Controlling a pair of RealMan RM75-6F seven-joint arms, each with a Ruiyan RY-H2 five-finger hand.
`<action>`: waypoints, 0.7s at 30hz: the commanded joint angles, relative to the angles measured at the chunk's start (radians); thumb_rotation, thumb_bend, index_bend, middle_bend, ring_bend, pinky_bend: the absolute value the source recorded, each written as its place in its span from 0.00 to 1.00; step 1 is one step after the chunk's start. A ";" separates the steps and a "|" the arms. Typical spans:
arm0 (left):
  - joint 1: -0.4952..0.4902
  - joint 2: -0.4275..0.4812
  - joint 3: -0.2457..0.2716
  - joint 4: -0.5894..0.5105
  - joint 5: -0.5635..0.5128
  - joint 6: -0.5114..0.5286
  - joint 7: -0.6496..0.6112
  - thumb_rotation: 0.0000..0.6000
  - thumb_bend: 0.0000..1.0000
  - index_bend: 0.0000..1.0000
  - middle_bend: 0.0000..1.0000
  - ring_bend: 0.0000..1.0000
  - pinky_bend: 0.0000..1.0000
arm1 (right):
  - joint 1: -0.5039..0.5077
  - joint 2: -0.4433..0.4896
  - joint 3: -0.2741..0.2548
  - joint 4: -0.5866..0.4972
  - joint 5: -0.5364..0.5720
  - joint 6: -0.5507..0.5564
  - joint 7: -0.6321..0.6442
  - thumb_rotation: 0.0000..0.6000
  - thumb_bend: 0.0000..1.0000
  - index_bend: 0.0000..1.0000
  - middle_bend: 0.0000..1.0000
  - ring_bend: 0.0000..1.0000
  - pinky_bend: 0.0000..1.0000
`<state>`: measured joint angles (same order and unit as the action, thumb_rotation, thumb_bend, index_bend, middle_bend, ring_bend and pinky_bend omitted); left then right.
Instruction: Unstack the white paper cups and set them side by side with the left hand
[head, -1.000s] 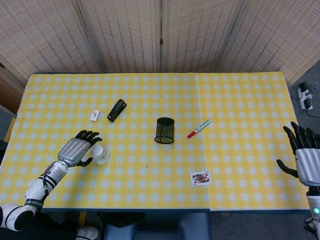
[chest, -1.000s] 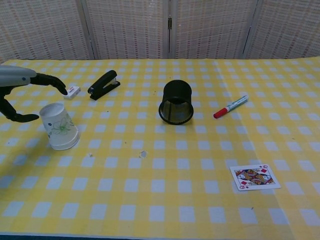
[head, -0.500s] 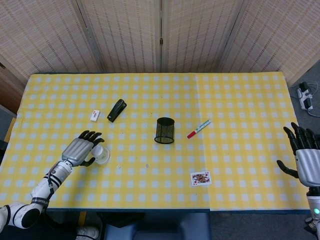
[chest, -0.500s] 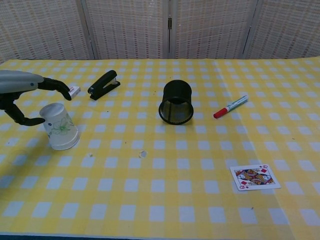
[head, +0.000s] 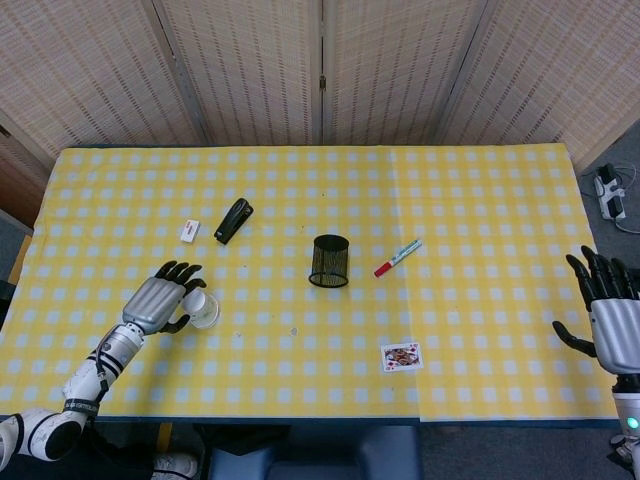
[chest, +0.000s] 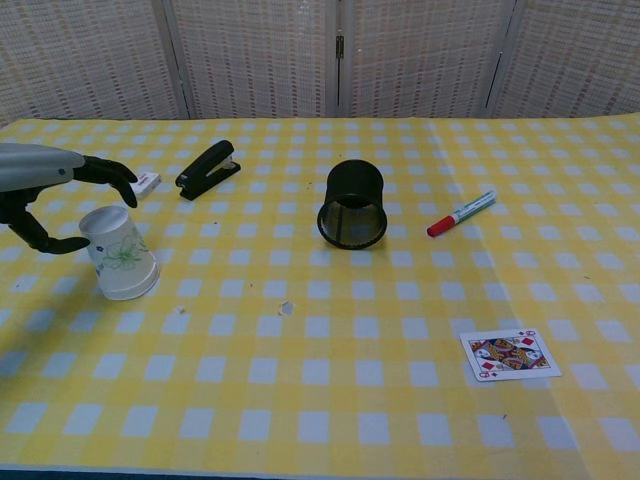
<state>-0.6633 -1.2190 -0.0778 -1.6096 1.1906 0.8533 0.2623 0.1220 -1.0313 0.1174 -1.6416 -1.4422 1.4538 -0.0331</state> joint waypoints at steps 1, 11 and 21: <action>0.000 -0.004 0.002 0.005 0.003 0.003 -0.004 1.00 0.44 0.27 0.11 0.07 0.05 | -0.001 0.000 0.000 0.000 0.000 0.001 0.000 1.00 0.26 0.00 0.00 0.00 0.00; 0.001 -0.013 0.005 0.018 0.015 0.017 -0.018 1.00 0.44 0.30 0.11 0.08 0.06 | -0.002 0.002 -0.001 -0.006 0.000 0.003 -0.003 1.00 0.26 0.00 0.00 0.00 0.00; 0.002 -0.017 0.008 0.022 0.022 0.028 -0.022 1.00 0.44 0.34 0.13 0.10 0.07 | -0.005 0.001 -0.003 -0.005 0.000 0.006 0.000 1.00 0.26 0.00 0.00 0.00 0.00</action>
<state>-0.6614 -1.2359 -0.0696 -1.5878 1.2123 0.8813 0.2401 0.1166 -1.0306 0.1148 -1.6469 -1.4420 1.4599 -0.0332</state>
